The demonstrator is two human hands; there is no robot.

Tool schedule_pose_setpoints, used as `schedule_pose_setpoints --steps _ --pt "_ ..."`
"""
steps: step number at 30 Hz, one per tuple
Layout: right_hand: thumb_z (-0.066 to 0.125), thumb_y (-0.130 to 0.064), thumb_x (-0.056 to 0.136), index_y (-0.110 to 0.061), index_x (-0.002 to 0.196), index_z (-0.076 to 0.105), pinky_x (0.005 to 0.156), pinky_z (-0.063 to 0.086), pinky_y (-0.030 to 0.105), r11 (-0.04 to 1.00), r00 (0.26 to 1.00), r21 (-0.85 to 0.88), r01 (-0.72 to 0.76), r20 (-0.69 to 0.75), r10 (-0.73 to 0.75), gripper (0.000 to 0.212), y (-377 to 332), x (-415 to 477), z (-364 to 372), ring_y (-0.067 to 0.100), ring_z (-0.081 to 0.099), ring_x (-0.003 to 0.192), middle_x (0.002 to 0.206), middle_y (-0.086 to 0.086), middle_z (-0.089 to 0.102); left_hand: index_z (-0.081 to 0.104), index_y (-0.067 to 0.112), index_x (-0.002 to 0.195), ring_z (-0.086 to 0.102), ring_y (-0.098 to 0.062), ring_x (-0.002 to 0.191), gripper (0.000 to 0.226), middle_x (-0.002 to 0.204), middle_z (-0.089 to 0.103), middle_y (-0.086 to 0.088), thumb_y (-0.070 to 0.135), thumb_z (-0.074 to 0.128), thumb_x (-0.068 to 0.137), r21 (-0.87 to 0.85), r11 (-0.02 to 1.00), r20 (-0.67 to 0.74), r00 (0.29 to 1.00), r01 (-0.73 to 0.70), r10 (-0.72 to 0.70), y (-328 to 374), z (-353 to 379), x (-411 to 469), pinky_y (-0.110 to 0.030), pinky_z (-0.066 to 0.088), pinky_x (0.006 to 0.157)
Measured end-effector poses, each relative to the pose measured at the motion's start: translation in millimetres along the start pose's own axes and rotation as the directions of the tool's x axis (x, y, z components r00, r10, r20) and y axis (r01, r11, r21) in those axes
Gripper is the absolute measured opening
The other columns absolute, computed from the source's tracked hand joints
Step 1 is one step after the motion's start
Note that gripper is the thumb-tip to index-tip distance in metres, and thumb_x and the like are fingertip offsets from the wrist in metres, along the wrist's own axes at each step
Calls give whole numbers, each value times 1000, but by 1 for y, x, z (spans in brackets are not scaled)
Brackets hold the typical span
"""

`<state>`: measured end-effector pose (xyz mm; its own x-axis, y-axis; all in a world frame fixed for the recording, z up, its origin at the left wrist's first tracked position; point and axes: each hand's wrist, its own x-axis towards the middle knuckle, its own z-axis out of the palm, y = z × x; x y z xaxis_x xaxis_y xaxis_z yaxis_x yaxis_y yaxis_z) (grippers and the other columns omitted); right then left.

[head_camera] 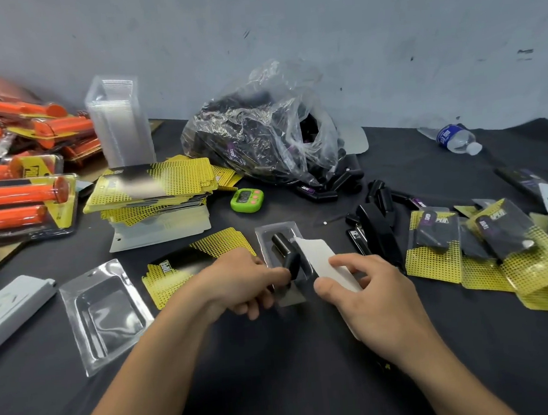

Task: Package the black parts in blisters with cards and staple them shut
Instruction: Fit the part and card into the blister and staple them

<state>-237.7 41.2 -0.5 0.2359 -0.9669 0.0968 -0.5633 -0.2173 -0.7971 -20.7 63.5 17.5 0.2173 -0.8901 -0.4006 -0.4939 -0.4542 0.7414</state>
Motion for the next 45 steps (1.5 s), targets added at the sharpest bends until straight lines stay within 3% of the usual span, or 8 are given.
schedule_pose_setpoints --steps 3,7,15,21,27,34,39,45 --pt "80 -55 78 -39 118 72 86 51 29 999 999 31 10 -40 -9 44 2 3 -4 1 60 102 112 -23 61 73 7 71 55 -14 37 29 53 63 -3 31 71 88 4 1000 49 999 -22 22 1 1 -3 -19 37 36" --pt "78 -63 66 -43 111 74 78 56 31 989 1000 145 9 -1 -9 50 1 4 -8 -1 64 94 105 -21 65 67 4 67 59 -15 38 28 52 65 -6 16 69 92 -193 981 -135 991 -23 -4 6 9 6 -18 42 38" --pt "76 -64 56 -44 102 74 67 44 8 994 985 69 90 144 -99 50 -2 -5 7 -5 63 91 111 -30 61 73 -6 76 69 -22 47 21 56 68 -9 6 67 92 -312 949 -217 969 44 -116 1 9 13 -24 55 48" --pt "82 -55 67 -39 107 76 73 41 3 996 986 3 90 139 -90 43 2 -4 6 -8 60 95 110 -32 61 75 7 57 73 -23 54 29 60 74 -5 11 83 85 -225 974 -318 942 38 -110 -4 7 20 -44 66 73" --pt "82 -56 68 -38 110 76 70 42 6 997 994 -36 62 97 -58 46 2 -3 8 -8 60 94 109 -28 62 75 3 59 70 -21 52 40 59 73 -10 28 76 90 -219 975 -330 939 28 -101 0 7 15 -44 65 81" --pt "84 -53 67 -40 102 76 68 44 6 996 990 58 65 123 -72 38 -3 -9 10 -6 62 90 107 -29 62 74 11 59 72 -17 69 49 48 67 0 47 69 93 130 990 -441 898 46 16 3 4 10 -37 61 76" --pt "82 -59 66 -39 108 75 71 44 8 997 995 -19 74 64 -73 47 -2 -8 11 -9 59 96 108 -28 61 74 11 57 72 -16 58 46 53 70 0 35 63 94 71 997 -417 909 19 12 0 5 15 -34 62 73" --pt "56 -78 52 -37 114 73 76 34 -5 978 992 -168 121 -11 -124 76 -5 -8 14 -26 46 93 106 -36 51 74 3 68 71 -18 50 38 57 72 -4 25 61 95 -69 998 -342 939 -1 -22 0 10 15 -22 55 50"
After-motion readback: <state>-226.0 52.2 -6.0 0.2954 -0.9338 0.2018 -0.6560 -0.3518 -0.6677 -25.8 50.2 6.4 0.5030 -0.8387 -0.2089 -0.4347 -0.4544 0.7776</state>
